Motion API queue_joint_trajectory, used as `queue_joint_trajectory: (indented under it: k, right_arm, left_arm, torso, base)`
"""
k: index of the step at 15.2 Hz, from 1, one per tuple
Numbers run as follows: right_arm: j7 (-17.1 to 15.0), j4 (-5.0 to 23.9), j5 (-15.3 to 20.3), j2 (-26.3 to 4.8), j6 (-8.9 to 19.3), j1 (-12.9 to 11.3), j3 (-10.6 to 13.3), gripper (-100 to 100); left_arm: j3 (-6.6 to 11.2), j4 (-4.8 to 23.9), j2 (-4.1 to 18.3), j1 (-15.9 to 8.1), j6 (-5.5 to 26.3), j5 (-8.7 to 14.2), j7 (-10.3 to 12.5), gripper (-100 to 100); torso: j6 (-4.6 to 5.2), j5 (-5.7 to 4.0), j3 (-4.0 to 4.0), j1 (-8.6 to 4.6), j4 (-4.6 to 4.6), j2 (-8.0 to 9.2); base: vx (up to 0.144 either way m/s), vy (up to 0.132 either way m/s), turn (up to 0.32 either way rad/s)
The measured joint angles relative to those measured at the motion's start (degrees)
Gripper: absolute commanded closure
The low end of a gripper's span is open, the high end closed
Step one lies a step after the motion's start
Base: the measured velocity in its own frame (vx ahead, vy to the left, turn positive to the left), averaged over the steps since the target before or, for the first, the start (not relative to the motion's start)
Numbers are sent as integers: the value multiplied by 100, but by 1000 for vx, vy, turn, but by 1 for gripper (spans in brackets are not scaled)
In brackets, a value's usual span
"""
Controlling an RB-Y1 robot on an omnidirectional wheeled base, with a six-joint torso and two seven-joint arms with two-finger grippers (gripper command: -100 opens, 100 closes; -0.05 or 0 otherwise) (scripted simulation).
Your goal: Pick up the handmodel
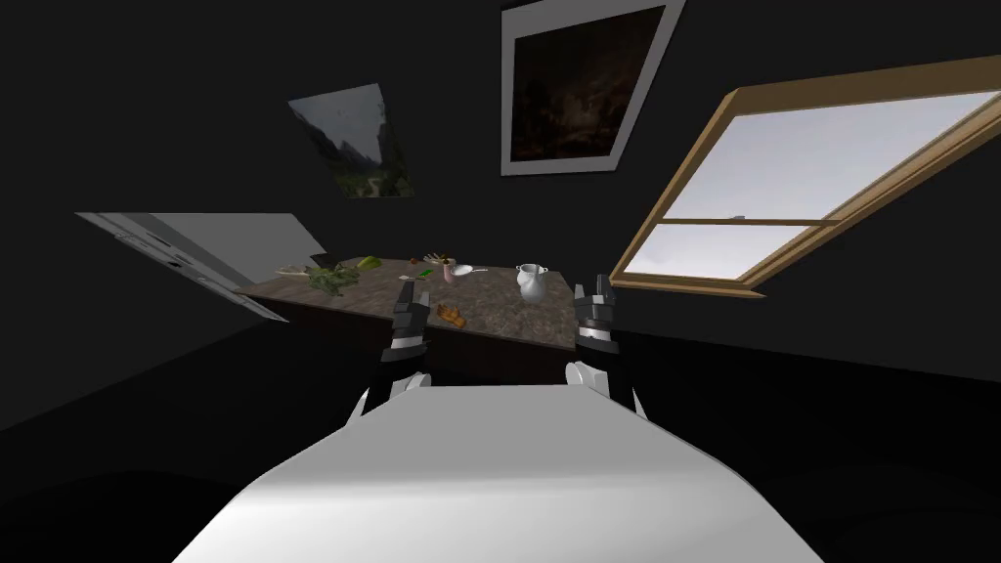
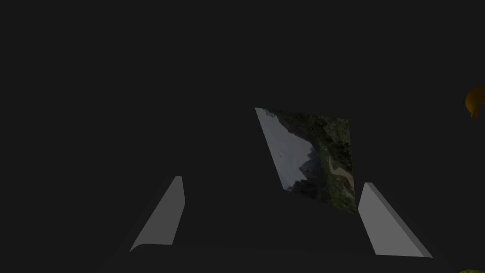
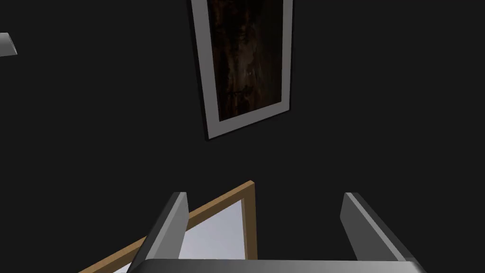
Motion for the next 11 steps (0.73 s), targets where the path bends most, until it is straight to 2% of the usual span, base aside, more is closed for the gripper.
queue_joint_trajectory:
  k: [5, 11]
  right_arm:
    - [0, 0, 0, -1, 0, -1, 0, 0]
    - [0, 0, 0, -1, 0, 0, 0, 0]
  left_arm:
    - [78, -45, 521, -46, 393, 15, 88, -100]
    - [167, -132, 867, -108, 1016, 26, 209, -100]
  torso:
    - [3, 5, -1, 26, 0, -1]
    - [1, 6, -2, 25, -1, -3]
  base:
    - [2, 48, -130]
    - [3, 54, -122]
